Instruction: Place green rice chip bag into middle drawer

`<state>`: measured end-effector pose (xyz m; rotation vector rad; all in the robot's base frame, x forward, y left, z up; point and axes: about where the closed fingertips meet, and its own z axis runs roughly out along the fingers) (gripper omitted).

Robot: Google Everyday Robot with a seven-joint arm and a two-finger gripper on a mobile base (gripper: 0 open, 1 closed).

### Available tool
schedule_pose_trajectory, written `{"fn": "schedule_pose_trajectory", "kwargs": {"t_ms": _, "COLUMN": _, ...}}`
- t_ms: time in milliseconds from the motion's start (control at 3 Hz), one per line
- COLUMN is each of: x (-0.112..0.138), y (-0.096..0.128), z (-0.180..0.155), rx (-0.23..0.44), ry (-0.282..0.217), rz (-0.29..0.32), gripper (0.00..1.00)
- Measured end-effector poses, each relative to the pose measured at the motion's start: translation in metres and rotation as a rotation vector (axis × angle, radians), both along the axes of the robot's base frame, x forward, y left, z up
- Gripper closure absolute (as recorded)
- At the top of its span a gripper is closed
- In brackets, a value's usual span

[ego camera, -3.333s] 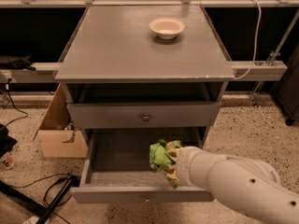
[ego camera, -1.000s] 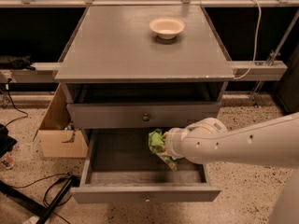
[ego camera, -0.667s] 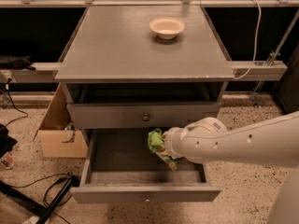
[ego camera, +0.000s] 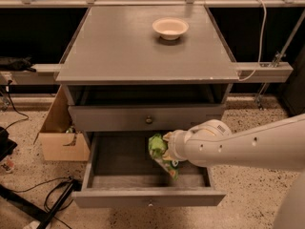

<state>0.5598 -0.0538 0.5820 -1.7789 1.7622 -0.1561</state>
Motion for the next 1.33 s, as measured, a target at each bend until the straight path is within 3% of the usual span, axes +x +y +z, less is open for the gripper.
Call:
{"fn": "schedule_pose_trajectory", "kwargs": {"t_ms": 333, "x": 0.0, "y": 0.0, "z": 0.0, "rx": 0.0, "ry": 0.0, "rz": 0.0, "gripper": 0.0}}
{"fn": "schedule_pose_trajectory", "kwargs": {"t_ms": 667, "x": 0.0, "y": 0.001, "z": 0.001, "rx": 0.001, "ry": -0.003, "rz": 0.002, "gripper": 0.0}}
{"fn": "schedule_pose_trajectory", "kwargs": {"t_ms": 1000, "x": -0.033, "y": -0.007, "z": 0.034, "rx": 0.001, "ry": -0.097, "rz": 0.07, "gripper": 0.0}}
{"fn": "schedule_pose_trajectory", "kwargs": {"t_ms": 1333, "x": -0.074, "y": -0.005, "z": 0.052, "rx": -0.034, "ry": -0.157, "rz": 0.163, "gripper": 0.0}}
